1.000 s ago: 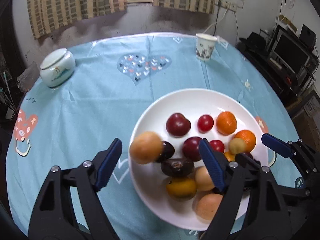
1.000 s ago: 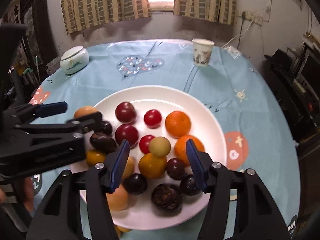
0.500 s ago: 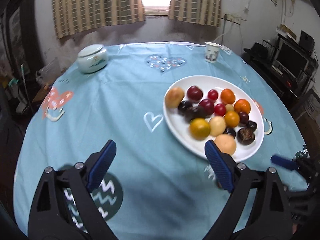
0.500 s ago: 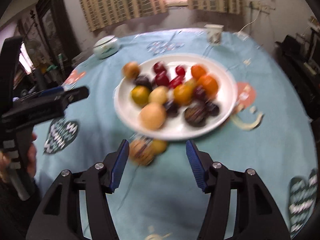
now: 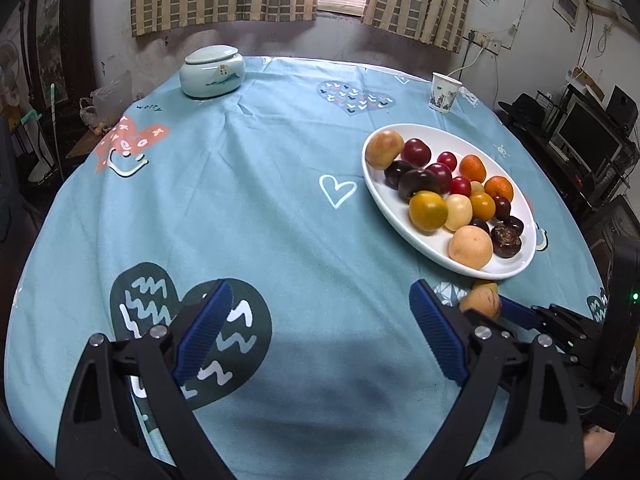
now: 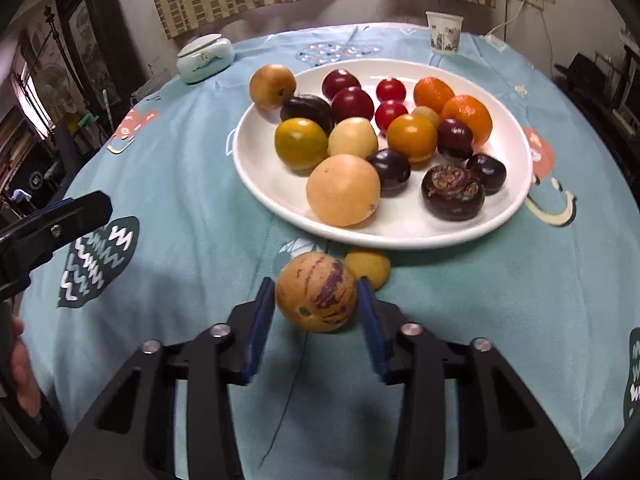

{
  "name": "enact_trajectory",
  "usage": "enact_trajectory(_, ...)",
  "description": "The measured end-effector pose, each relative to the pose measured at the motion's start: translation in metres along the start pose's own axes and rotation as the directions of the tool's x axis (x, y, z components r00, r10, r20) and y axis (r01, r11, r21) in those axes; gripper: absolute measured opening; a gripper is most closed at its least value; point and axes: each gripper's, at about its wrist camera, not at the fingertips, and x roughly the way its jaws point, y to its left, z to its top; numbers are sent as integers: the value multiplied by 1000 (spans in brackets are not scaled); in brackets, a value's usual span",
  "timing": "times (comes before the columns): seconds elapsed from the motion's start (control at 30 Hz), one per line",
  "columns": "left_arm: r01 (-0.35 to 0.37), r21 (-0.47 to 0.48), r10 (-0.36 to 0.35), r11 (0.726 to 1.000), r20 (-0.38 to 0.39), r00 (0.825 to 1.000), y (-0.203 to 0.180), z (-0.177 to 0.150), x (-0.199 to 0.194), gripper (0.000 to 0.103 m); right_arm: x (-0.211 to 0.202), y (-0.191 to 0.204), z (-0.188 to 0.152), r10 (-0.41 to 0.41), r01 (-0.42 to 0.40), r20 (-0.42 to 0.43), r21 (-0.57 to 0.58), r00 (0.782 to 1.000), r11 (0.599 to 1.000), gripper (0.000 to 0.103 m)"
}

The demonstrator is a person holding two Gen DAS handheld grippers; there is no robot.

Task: Organize fruits
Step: 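Grasp a small yellow fruit with the left tool while the right tool grasps a striped melon-pear, then carry both fruits to the plate and open both tools to release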

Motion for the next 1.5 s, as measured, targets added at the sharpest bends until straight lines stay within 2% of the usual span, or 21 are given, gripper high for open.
enact_trajectory(0.17,29,35,-27,999,-49,998,-22,-5,9,92,-22,-12,-10,38,-39,24,27,999,999,40)
enact_trajectory(0.3,72,124,-62,990,-80,995,-68,-12,23,92,-48,-43,-25,-46,40,79,74,996,996,40)
enact_trajectory(0.4,93,195,-72,976,-113,991,-106,-17,37,92,-58,-71,-36,-70,58,86,131,994,990,40)
enact_trajectory(0.53,47,287,-14,957,-114,993,-142,-22,58,92,-67,-96,-46,-44,25,100,184,994,983,40)
enact_trajectory(0.7,32,275,1,961,-118,993,-156,-21,77,92,-73,-108,-50,-24,-3,125,211,992,978,40)
enact_trajectory(0.77,33,255,-3,966,-118,993,-158,-20,83,88,-74,-111,-51,-20,-8,128,215,992,976,40)
enact_trajectory(0.83,58,241,-24,969,-142,990,-159,-20,91,54,-74,-111,-52,-12,-16,127,219,992,976,40)
enact_trajectory(0.87,55,243,-26,968,-122,992,-160,-20,89,43,-75,-112,-53,-6,-22,126,221,992,975,40)
enact_trajectory(0.9,59,252,-29,966,-121,992,-161,-20,88,26,-75,-112,-53,-2,-26,125,223,992,974,40)
enact_trajectory(1.0,112,231,-80,966,-146,986,-157,-24,82,25,-79,-110,-52,-10,-19,127,223,992,975,40)
enact_trajectory(1.17,160,198,-137,967,-125,983,-141,-30,54,25,-86,-100,-48,-16,-13,138,208,990,978,40)
enact_trajectory(1.5,179,160,-170,971,-70,983,-108,-29,11,25,-78,-67,-35,14,-30,111,140,994,990,40)
